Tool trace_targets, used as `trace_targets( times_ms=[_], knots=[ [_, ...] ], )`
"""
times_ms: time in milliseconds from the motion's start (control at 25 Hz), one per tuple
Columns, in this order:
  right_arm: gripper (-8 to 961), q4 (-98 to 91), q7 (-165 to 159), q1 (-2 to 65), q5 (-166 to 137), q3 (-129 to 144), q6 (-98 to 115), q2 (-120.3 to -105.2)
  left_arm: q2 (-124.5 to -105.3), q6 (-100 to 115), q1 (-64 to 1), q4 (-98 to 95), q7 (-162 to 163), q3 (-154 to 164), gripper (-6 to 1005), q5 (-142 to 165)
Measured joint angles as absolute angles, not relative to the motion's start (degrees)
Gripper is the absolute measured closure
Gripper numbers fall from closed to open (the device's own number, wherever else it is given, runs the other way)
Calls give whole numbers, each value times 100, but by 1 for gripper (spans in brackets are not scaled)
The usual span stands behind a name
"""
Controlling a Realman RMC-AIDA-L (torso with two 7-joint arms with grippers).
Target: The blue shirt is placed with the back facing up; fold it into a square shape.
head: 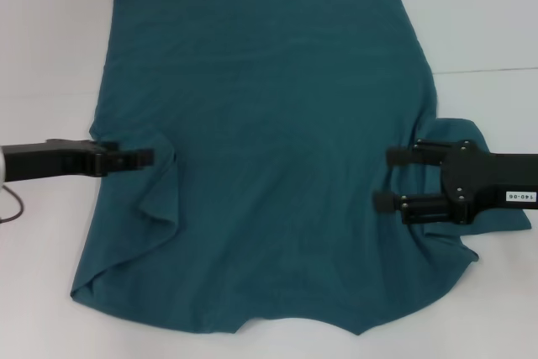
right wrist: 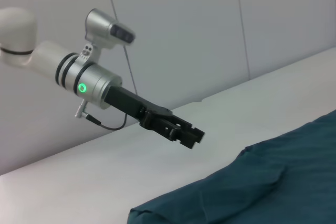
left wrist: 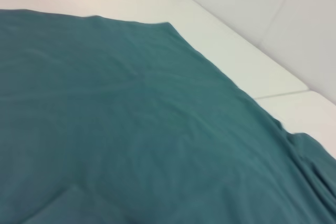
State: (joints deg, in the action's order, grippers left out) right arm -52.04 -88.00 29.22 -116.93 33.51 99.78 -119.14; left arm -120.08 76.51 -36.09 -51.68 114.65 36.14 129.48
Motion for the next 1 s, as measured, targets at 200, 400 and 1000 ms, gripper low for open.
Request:
trace_targets(
  times_ms=[200,400,1000],
  knots=[
    [56,-5241,-8831,2918,-11636,3329,9994,-11923,-11952,7205,-3464,-5138,11420,3683,182,13019],
    [62,-5245,-8797,2921,-11627,3333,9973,-11949,-11998,6828,-3469,-5112,11391,3963,145,13415],
    [72,-5208,-8772,2957,-11618,3389,9974,-11954,-12399,5673,-3543,-5210,11474,4712,145,14770]
  ],
)
